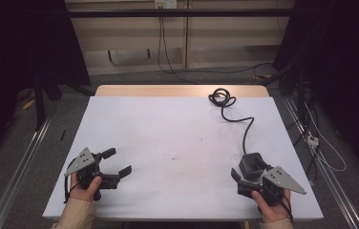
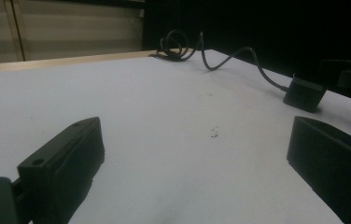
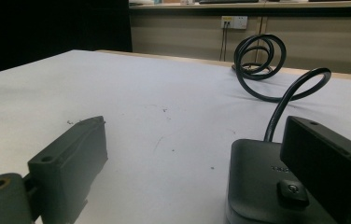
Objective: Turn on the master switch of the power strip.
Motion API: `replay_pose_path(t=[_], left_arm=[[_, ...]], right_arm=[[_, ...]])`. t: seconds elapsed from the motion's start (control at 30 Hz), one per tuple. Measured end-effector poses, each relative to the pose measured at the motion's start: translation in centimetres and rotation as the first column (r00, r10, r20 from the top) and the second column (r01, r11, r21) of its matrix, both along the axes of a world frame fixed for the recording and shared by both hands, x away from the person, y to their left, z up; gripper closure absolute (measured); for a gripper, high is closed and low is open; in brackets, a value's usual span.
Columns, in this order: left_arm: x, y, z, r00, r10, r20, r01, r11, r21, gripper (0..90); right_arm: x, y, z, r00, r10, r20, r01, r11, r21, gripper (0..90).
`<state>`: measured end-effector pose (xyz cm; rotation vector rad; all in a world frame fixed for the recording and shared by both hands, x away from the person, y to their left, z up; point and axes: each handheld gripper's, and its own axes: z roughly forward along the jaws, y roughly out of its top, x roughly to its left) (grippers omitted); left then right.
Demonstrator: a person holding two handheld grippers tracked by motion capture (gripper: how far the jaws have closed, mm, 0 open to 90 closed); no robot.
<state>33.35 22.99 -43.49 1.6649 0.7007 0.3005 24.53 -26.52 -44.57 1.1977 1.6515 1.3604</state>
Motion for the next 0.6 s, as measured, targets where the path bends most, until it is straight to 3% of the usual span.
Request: replay_pose_path(t=[0.6], left_arm=[[0.17,0.12,0.02,0.9999,0.013,0.003,-0.013,0.9999,-0.010,3.7]], right_arm=[[0.16,-0.30,0.41,0.9998,-0.019,-0.008,0.019,0.999,-0.026,13.8]])
